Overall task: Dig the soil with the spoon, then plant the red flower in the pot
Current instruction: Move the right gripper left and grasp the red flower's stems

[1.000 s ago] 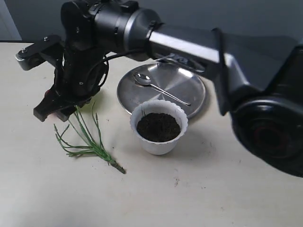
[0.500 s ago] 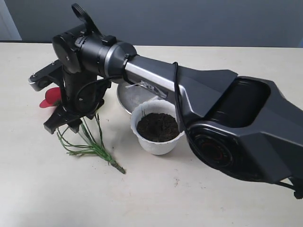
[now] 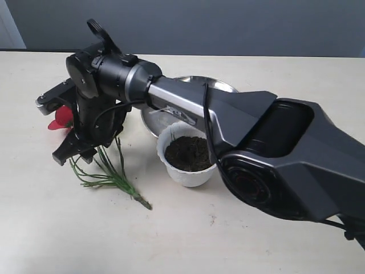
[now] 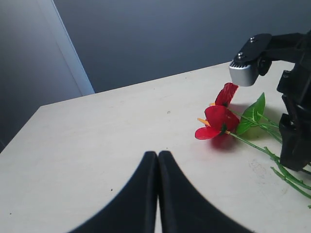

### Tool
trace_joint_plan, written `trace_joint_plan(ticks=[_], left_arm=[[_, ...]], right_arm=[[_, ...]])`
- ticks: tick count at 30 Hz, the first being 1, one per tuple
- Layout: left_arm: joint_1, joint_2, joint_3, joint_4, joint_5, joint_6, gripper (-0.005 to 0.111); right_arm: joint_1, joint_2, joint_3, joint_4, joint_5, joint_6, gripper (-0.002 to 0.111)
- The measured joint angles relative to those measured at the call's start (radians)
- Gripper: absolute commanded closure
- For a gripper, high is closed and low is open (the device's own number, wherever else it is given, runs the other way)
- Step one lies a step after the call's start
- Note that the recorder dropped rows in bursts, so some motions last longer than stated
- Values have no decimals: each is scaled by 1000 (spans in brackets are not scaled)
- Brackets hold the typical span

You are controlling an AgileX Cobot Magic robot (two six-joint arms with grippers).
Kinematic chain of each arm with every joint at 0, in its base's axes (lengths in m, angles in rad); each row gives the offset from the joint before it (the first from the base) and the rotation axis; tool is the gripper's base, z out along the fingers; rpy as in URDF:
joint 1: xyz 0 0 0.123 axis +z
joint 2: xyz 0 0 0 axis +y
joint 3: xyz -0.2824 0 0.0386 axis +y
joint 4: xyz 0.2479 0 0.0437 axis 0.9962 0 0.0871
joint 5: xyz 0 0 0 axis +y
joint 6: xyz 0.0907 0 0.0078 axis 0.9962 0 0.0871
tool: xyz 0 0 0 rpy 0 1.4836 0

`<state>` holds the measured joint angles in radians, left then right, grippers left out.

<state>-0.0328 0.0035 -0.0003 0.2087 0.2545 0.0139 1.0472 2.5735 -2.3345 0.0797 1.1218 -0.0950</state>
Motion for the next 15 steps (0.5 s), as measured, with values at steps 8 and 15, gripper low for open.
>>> trace_joint_plan(ticks=[8,15], left_arm=[[0,0,0,0,0,0,106],[0,0,0,0,0,0,106]], right_arm=[[0,42,-2,7,-19,2,84],[0,44,-2,31,-34,-11,108]])
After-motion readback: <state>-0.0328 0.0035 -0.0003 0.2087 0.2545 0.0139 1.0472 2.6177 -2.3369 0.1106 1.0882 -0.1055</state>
